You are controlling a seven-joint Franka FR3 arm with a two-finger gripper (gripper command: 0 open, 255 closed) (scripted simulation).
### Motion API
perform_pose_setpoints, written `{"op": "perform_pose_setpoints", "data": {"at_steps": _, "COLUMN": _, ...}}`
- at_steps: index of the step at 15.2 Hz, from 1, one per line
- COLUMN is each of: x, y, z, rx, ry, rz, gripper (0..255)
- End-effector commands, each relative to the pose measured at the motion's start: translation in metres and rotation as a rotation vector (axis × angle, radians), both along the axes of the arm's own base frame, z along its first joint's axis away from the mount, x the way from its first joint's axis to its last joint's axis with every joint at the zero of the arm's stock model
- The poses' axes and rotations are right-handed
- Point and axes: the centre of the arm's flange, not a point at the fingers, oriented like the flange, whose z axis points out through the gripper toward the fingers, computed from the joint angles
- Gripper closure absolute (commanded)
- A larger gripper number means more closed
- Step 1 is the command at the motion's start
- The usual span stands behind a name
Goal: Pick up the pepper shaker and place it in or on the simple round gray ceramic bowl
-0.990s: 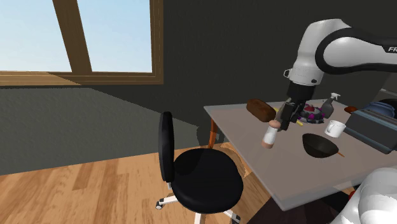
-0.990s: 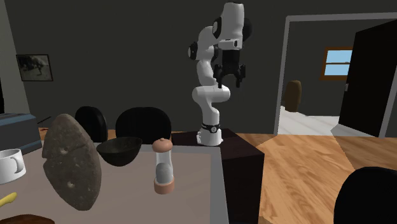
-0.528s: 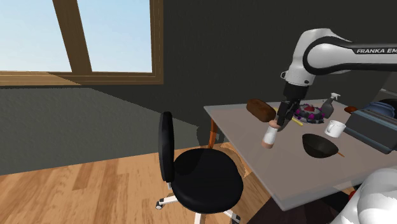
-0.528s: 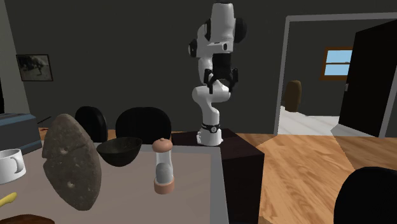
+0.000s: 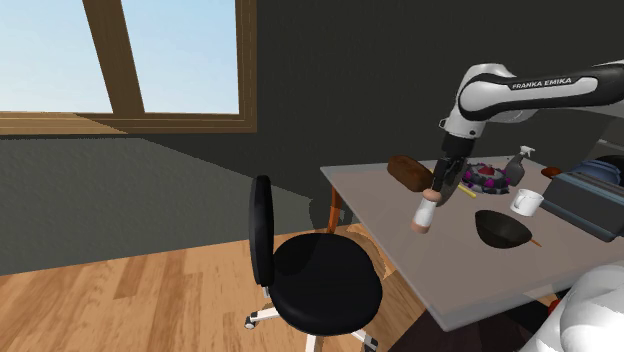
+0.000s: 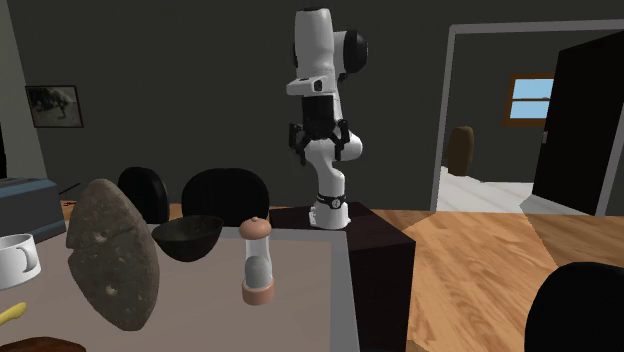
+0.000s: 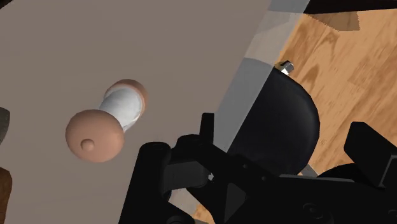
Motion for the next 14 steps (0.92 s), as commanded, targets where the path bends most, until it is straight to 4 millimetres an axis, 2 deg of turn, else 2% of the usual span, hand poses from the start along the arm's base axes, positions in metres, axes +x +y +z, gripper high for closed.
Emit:
{"op": "perform_pose_setpoints", "data": {"at_steps": 1, "x": 0.012, "y": -0.021, "z": -0.011, "rx": 0.01, "ry": -0.002, "rz": -0.003, "gripper": 0}}
{"op": "perform_pose_setpoints", "data": {"at_steps": 14, "x": 0.084, "y": -0.172, "z": -0.08, "rx": 0.08, "ry": -0.013, "rz": -0.031, "gripper": 0}}
